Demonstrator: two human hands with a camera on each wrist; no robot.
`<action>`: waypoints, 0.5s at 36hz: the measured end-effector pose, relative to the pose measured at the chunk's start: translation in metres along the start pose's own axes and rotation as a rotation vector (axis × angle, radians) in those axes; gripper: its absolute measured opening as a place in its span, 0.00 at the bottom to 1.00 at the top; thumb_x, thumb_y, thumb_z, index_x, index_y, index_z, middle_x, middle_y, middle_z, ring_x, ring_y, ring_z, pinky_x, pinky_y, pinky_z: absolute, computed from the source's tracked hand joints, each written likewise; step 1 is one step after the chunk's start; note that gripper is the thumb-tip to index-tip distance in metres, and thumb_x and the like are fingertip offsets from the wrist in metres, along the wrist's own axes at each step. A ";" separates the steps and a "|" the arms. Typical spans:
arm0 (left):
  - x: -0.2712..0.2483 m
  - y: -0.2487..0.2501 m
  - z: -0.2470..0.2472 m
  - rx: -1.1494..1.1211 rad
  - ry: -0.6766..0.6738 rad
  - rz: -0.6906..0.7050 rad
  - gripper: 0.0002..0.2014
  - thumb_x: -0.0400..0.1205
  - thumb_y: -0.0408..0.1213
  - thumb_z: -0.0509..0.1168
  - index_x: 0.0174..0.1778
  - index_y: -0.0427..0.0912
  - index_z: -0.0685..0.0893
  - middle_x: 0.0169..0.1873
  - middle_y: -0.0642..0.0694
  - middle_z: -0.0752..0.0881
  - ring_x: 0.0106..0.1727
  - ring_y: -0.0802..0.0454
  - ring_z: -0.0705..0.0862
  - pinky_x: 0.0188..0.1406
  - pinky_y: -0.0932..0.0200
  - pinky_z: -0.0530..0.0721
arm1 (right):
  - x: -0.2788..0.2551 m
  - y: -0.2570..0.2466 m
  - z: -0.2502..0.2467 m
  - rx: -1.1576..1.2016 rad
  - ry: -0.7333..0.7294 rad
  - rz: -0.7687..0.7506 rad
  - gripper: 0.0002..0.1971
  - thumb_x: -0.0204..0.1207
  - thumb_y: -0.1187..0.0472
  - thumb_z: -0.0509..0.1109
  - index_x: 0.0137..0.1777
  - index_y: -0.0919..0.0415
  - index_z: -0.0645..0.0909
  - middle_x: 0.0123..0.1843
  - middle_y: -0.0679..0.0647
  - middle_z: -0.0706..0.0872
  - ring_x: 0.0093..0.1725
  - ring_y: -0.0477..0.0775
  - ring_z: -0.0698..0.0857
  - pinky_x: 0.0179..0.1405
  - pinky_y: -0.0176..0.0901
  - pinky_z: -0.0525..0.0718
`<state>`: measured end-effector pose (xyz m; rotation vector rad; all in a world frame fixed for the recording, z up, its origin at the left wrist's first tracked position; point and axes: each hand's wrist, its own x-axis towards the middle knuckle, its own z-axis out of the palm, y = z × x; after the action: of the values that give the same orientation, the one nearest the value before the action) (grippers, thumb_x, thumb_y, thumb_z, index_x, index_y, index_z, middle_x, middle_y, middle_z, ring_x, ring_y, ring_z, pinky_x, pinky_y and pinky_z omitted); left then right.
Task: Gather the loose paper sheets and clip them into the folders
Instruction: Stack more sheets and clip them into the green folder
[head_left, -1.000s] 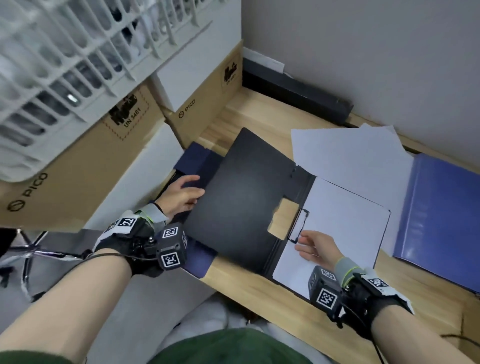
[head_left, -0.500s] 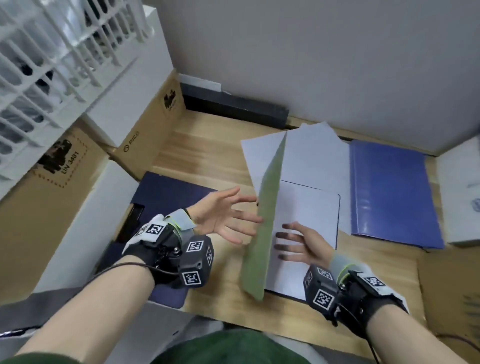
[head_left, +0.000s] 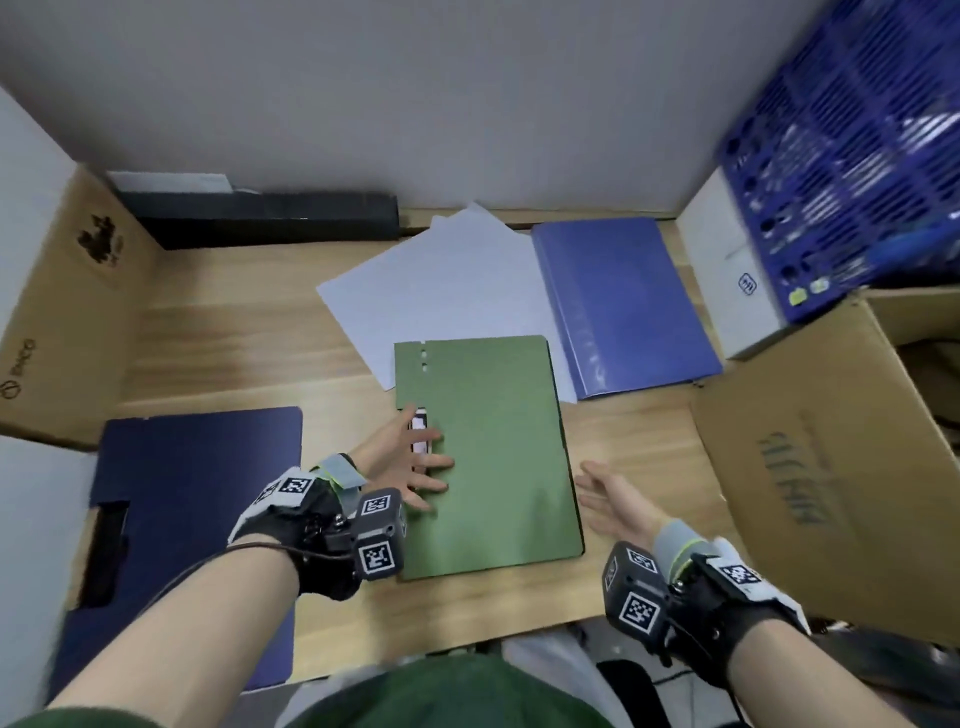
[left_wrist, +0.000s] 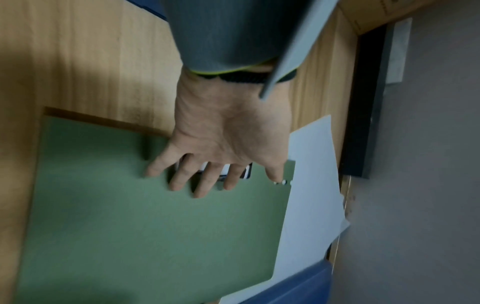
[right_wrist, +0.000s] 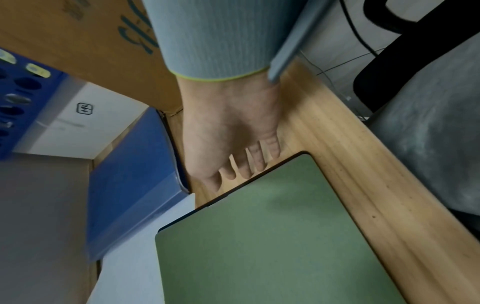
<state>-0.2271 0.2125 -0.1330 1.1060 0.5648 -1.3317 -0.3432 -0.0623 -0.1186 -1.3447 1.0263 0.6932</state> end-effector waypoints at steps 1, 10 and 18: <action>-0.001 -0.002 -0.004 -0.038 0.031 0.024 0.35 0.80 0.69 0.45 0.74 0.47 0.68 0.69 0.36 0.78 0.56 0.33 0.82 0.48 0.35 0.83 | 0.003 0.003 -0.001 -0.034 0.016 0.016 0.15 0.86 0.51 0.53 0.70 0.51 0.71 0.76 0.50 0.75 0.69 0.51 0.75 0.66 0.47 0.69; -0.011 -0.029 -0.046 -0.160 0.258 0.056 0.18 0.86 0.51 0.50 0.33 0.49 0.71 0.31 0.48 0.83 0.34 0.49 0.78 0.35 0.59 0.77 | 0.008 -0.004 0.008 -0.023 0.066 0.031 0.23 0.88 0.51 0.48 0.79 0.59 0.62 0.81 0.58 0.68 0.76 0.56 0.71 0.76 0.51 0.60; -0.008 -0.047 -0.037 0.057 0.364 0.053 0.05 0.82 0.43 0.64 0.46 0.47 0.80 0.35 0.50 0.89 0.41 0.51 0.82 0.41 0.58 0.82 | 0.010 0.002 0.011 0.001 0.116 0.035 0.25 0.87 0.48 0.51 0.75 0.64 0.68 0.75 0.61 0.75 0.76 0.60 0.72 0.79 0.54 0.59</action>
<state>-0.2639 0.2542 -0.1558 1.4139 0.7607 -1.1115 -0.3389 -0.0532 -0.1291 -1.3817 1.1451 0.6459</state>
